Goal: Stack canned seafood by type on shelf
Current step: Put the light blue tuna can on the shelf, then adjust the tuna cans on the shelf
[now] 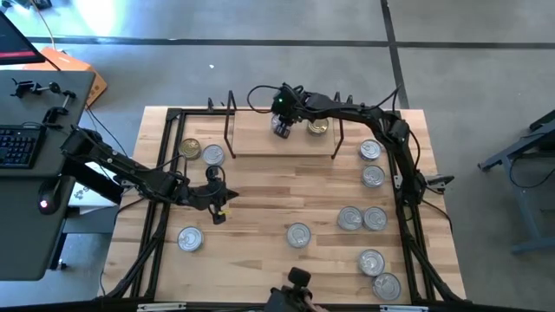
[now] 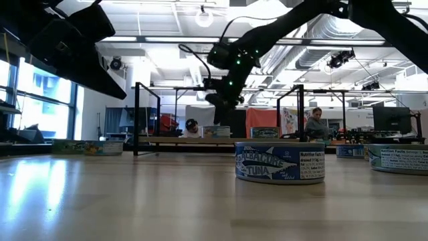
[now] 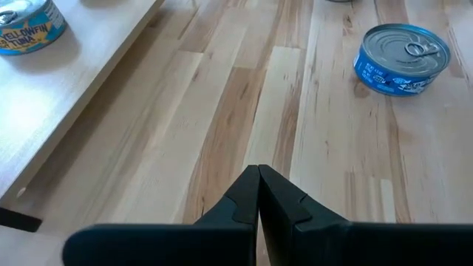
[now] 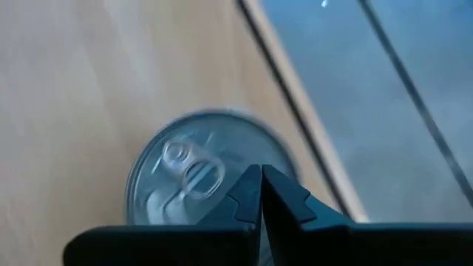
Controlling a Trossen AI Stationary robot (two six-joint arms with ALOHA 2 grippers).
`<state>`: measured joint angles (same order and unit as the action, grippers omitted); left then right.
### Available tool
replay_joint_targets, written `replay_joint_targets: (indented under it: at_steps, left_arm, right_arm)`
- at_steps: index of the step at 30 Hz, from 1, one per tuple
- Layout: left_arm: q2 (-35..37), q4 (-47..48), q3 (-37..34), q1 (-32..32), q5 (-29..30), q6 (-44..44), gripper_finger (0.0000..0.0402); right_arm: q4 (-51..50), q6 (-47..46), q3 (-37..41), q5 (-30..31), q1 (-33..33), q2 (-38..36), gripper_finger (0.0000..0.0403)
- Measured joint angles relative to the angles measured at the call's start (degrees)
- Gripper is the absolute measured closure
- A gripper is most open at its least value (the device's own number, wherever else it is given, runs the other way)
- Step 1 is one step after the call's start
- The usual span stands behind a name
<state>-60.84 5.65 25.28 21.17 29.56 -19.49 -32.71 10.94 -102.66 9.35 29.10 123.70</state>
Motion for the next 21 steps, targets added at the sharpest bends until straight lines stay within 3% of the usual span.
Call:
replay_joint_targets:
  at_steps: [6, 15, 21]
  left_arm:
    - [0.0, 0.02, 0.0, 0.0, -0.02, -1.02, 0.0401]
    - [0.0, 0.0, 0.0, 2.85, 0.61, -2.3, 0.0401]
    - [0.0, 0.02, 0.0, 4.64, 3.19, -2.58, 0.0401]
  right_arm:
    - [-5.31, 0.0, -4.68, 0.22, 0.04, -0.12, 0.0401]
    - [-40.88, -0.07, -12.56, -5.13, 0.56, -2.24, 0.0401]
    - [-40.46, -2.41, -6.63, 0.1, 2.68, -2.08, 0.0402]
